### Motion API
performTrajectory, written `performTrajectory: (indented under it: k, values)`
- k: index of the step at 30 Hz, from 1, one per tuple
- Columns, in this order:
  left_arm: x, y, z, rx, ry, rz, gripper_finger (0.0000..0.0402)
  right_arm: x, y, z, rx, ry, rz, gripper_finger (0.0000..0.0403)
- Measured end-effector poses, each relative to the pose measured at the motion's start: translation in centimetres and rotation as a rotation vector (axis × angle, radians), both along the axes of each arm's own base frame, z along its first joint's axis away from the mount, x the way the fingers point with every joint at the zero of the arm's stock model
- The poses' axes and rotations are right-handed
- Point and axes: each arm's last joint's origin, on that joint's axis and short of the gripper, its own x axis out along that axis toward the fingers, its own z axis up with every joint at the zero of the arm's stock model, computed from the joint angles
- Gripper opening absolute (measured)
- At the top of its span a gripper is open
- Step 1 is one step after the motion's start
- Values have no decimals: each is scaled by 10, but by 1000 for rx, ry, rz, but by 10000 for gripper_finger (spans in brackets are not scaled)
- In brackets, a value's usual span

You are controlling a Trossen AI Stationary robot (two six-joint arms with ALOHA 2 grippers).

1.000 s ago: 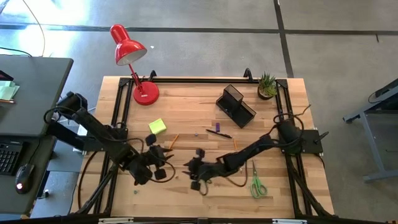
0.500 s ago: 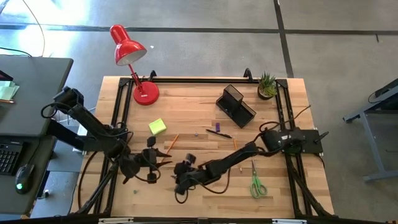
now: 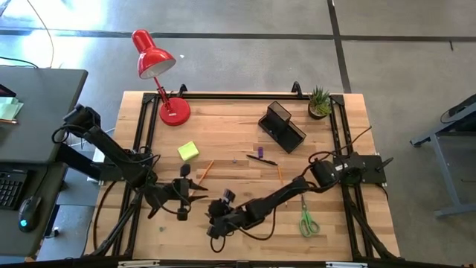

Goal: Pick and place office supplies into organizer
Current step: Put the pink binder clip into the black desk organizer

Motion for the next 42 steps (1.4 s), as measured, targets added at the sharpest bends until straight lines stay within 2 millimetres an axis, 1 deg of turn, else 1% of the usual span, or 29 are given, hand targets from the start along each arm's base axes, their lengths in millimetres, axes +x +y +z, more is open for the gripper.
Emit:
performTrajectory:
  k: [6, 9, 15, 25, 33, 39, 42]
  values:
    - [0, -3, -7, -12, 33, -26, 85, -2, 6, -8, -4, -10, -23, 134]
    - [0, -6, -6, -25, 22, -31, 85, -3, 9, -15, -8, -13, -24, 134]
    - [-1, -7, -7, -31, 26, -17, 85, -4, 9, -25, -25, -2, -60, 134]
    - [0, -7, -9, -26, 32, -16, 85, -9, 8, -28, -45, 43, -92, 133]
    - [2, -9, -17, -8, 55, -14, 85, -10, 8, -28, -88, 48, -81, 133]
    - [3, -9, -16, -9, 52, -12, 85, -9, 8, -28, -118, 53, -72, 133]
    - [2, -9, -16, -9, 53, -12, 85, -9, 7, -28, -135, 57, -68, 126]
